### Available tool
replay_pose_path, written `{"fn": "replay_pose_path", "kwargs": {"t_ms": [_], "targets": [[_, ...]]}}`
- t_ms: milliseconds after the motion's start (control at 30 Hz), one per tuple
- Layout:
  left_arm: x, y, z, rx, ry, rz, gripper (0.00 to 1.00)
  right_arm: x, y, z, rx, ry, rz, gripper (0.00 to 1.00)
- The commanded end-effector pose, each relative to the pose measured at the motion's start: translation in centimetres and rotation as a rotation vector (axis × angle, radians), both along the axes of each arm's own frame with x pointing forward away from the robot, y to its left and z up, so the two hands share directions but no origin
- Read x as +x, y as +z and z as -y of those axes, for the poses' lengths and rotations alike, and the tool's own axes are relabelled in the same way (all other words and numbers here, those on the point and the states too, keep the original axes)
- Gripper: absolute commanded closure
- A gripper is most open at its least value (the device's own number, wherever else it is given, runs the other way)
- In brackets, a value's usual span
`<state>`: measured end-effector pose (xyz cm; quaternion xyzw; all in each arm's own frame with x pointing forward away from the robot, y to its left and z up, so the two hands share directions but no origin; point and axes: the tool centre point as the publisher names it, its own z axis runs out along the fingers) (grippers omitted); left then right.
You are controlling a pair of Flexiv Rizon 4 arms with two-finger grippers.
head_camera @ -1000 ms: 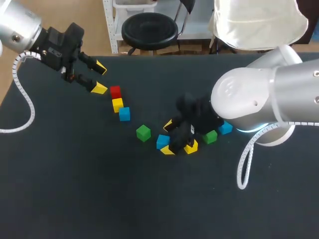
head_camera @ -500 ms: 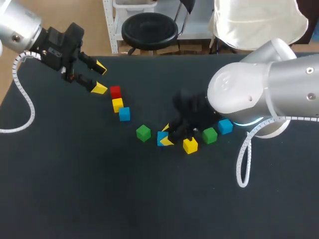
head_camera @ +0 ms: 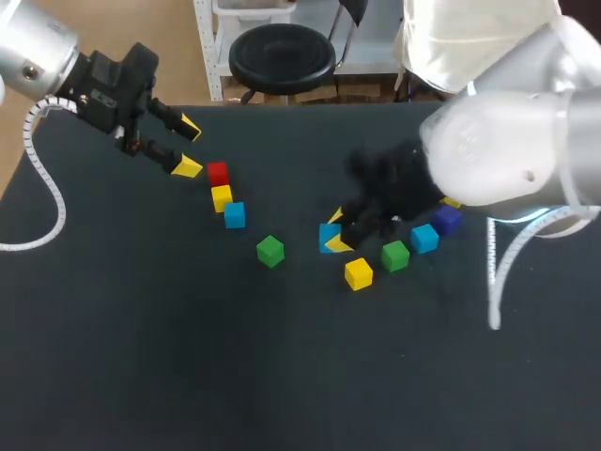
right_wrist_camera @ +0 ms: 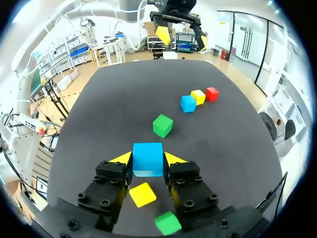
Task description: Place the blue cubes, place green cubes on the blue cubes, place the yellow cubes on the green cubes, then place the red cubes on the yellow cubes, and place purple cube on the red cubes.
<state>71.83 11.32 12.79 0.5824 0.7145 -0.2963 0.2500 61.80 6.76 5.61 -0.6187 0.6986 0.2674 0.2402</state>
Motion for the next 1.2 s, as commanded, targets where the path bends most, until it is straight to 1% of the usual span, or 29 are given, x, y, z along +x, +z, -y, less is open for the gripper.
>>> {"fn": "replay_pose_path", "kwargs": {"t_ms": [33,133,200,800,833,900,967,1067,1200], "targets": [[-0.1,-0.1,0.0,-0.003,0.0,0.003,0.0,-0.4,1.0,1.1,0.006,-0.008,0.017,1.0],[-0.1,-0.1,0.0,-0.003,0.0,0.003,0.0,-0.1,1.1,1.1,0.068,0.028,0.008,1.0],[-0.1,-0.1,0.0,-0.003,0.0,0.003,0.0,-0.4,1.5,1.1,0.094,0.063,-0.001,1.0],[-0.1,-0.1,0.0,-0.003,0.0,0.003,0.0,-0.4,1.5,1.1,0.094,0.063,-0.001,1.0],[-0.1,-0.1,0.0,-0.003,0.0,0.003,0.0,-0.2,1.2,1.2,0.124,0.074,0.006,1.0],[-0.1,-0.1,0.0,-0.003,0.0,0.003,0.0,0.1,0.7,1.2,0.092,0.074,0.009,1.0],[-0.1,-0.1,0.0,-0.003,0.0,0.003,0.0,0.3,0.4,1.4,0.108,0.073,0.014,1.0],[-0.1,-0.1,0.0,-0.003,0.0,0.003,0.0,0.3,-0.1,1.7,0.107,0.067,0.041,1.0],[-0.1,-0.1,0.0,-0.003,0.0,0.003,0.0,1.3,-1.3,1.7,0.11,0.085,0.053,1.0]]}}
